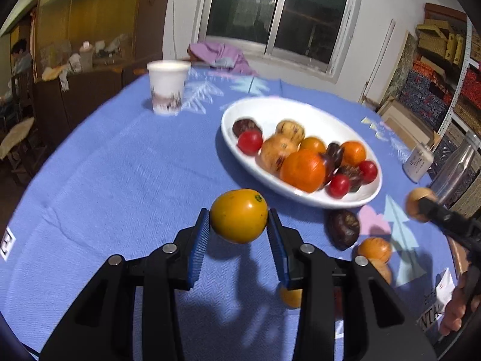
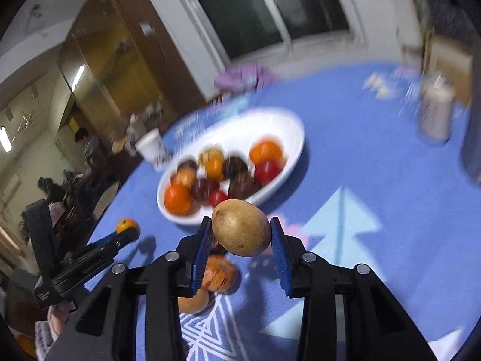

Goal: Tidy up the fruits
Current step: 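Place the orange on the plate with the left tool while the right places the pear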

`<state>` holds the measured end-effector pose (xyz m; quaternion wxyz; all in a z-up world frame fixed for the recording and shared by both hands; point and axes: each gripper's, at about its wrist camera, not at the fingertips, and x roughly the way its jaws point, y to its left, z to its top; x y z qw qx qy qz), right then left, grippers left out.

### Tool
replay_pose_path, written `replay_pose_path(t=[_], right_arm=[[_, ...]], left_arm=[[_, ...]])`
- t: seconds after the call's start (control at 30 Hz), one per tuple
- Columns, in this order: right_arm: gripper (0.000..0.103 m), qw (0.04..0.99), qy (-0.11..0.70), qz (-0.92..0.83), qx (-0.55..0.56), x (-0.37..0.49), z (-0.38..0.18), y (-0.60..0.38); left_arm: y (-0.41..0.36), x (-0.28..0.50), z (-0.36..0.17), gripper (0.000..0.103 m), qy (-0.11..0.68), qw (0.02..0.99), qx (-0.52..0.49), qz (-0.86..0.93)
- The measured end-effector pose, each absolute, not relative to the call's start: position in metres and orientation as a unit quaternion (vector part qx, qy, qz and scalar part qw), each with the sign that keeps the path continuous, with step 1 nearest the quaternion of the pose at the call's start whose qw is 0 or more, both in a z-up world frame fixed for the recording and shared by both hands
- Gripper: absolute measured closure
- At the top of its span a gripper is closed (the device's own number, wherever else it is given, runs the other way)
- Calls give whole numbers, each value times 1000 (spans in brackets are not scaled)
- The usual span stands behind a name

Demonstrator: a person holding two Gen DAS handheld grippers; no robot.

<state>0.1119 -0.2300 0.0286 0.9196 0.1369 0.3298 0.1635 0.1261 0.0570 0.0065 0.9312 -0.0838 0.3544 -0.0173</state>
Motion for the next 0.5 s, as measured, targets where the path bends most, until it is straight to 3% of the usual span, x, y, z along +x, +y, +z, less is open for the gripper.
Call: replay_pose_path(t=[0.13,0.3,0.5], right_arm=[[63,947,253,152,123,85,81,-247],[63,957,219,157,108,108,133,-240],[63,941,279,169,92,180,100,-197]], left_arm=[[41,126,48,65,330,942,-60,-30],[21,157,90,65,303,952,-35,-23],[21,223,60,65,335,939,-75,-21]])
